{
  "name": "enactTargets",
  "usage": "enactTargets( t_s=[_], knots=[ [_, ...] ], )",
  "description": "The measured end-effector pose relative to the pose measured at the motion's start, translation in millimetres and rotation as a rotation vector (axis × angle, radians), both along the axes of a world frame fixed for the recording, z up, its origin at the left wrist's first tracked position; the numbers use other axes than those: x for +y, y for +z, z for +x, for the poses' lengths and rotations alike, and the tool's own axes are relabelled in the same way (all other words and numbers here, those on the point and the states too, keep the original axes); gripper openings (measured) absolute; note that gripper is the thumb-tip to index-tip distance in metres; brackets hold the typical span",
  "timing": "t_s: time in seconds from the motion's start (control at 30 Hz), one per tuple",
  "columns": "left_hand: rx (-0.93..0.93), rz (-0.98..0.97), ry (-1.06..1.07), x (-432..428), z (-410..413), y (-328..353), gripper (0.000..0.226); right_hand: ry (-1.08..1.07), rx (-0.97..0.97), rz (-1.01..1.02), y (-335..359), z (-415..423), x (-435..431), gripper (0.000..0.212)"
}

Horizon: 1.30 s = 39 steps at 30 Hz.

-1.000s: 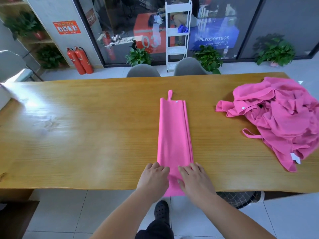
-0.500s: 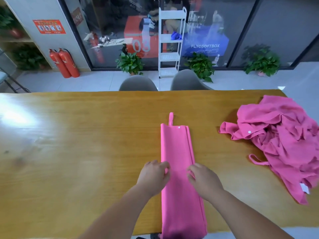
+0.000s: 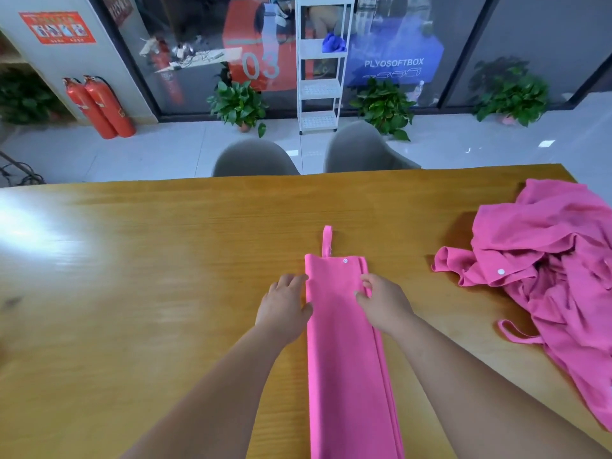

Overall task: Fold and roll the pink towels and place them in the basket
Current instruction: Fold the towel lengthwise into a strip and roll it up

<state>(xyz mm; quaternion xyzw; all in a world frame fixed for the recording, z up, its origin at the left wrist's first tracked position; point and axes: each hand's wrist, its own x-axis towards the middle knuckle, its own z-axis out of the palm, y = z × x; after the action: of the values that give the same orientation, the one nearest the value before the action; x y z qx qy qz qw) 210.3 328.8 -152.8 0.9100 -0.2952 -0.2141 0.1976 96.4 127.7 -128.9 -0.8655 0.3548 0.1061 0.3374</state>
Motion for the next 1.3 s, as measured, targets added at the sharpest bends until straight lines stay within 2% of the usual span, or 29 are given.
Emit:
enactTargets(
  t_s=[0.17,0.3,0.4,0.63,0.77,0.87,0.93,1.03,1.13,1.23,1.3],
  knots=[
    [0.012,0.008,0.014,-19.6,19.2,-4.2,0.075,-0.156,-0.015,0.074,-17.8,35.5,-16.1,0.047],
    [-0.031,-0.021,0.022,-35.0,34.4,-7.2,0.079,-0.187,-0.089,0.143,-26.1,46.9,-20.2,0.012],
    [-0.03,-0.028,-0.036,-44.1,48.2,-12.2,0.078,-0.211,-0.224,0.209,-28.8,38.5,-29.2,0.006],
    [-0.027,0.094,-0.18,-71.7,91.4,-9.0,0.051,-0.223,-0.137,0.279,-45.2,42.6,-59.5,0.009],
    [-0.01,0.125,-0.175,-79.9,108.8,-13.1,0.037,-0.194,-0.096,0.124,-46.6,52.3,-68.3,0.011],
    [-0.028,0.069,-0.022,-77.4,103.2,-25.2,0.036,-0.163,-0.065,0.011,-45.2,58.2,-73.4,0.011],
    [-0.027,0.022,0.107,-74.8,95.0,-30.4,0.037,-0.145,-0.062,-0.013,-43.5,62.4,-76.6,0.022],
    [-0.032,0.063,0.242,-74.5,84.6,-30.6,0.042,-0.105,-0.013,0.009,-44.6,71.3,-80.3,0.033],
    [0.082,0.114,0.278,-78.2,85.2,-27.7,0.042,-0.089,0.053,0.054,-45.2,81.3,-82.2,0.026],
    [0.312,0.027,0.39,-78.0,92.0,-21.7,0.025,-0.095,0.018,0.128,-43.1,81.5,-85.6,0.022],
    [0.469,-0.06,0.47,-73.2,97.0,-15.3,0.023,-0.176,-0.075,0.369,-34.1,78.1,-88.6,0.021]
  ],
)
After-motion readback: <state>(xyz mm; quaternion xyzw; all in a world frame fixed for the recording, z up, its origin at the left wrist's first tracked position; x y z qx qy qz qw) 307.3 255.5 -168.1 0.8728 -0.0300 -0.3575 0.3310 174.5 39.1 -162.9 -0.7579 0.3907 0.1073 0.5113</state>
